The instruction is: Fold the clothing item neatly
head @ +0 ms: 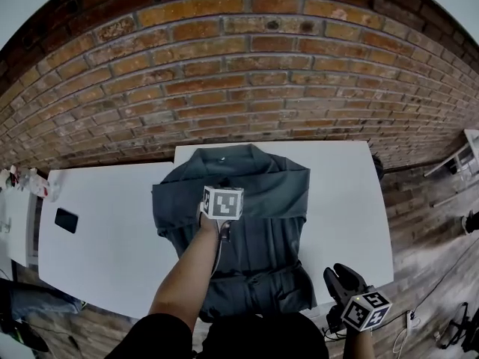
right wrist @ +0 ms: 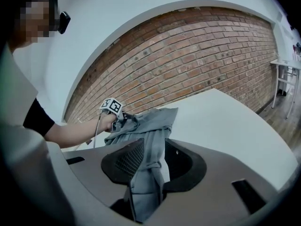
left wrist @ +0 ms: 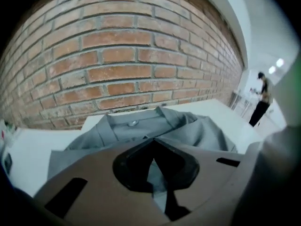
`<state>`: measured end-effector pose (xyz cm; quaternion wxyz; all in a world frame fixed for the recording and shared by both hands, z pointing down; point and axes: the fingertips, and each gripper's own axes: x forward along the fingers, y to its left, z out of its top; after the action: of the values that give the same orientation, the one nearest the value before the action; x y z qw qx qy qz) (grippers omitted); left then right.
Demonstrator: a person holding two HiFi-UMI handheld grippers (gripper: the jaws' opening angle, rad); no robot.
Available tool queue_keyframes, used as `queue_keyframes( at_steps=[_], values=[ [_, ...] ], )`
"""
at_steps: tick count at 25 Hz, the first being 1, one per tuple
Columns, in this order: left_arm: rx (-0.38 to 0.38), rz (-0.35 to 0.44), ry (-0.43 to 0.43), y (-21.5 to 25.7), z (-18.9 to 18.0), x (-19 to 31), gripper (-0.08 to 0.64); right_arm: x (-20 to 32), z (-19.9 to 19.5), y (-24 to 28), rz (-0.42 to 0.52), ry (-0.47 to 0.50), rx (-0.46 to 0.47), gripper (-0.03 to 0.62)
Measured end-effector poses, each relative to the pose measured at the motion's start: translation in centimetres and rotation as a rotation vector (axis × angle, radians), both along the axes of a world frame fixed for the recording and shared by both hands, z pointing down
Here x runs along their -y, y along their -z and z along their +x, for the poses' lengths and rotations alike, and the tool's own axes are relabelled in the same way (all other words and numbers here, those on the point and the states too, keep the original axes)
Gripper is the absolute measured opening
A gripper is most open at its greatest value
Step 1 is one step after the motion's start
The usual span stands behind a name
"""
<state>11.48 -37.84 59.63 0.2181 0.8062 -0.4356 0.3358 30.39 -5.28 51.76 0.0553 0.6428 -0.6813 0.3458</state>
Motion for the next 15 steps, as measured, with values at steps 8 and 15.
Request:
queue_keyframes(
  at_steps=[8,15],
  values=[
    [-0.152,-0.06,0.18,1.2,-6.0,-10.1,0.002,2.5,0.2,-1.4,0.02,0.195,0.012,0.138],
    [-0.076,-0.06,0.319,0.2,-15.0,-20.1,0.002,3.1,-2.1,-5.0,-0.02,0.391,0.049,0.138]
  ],
)
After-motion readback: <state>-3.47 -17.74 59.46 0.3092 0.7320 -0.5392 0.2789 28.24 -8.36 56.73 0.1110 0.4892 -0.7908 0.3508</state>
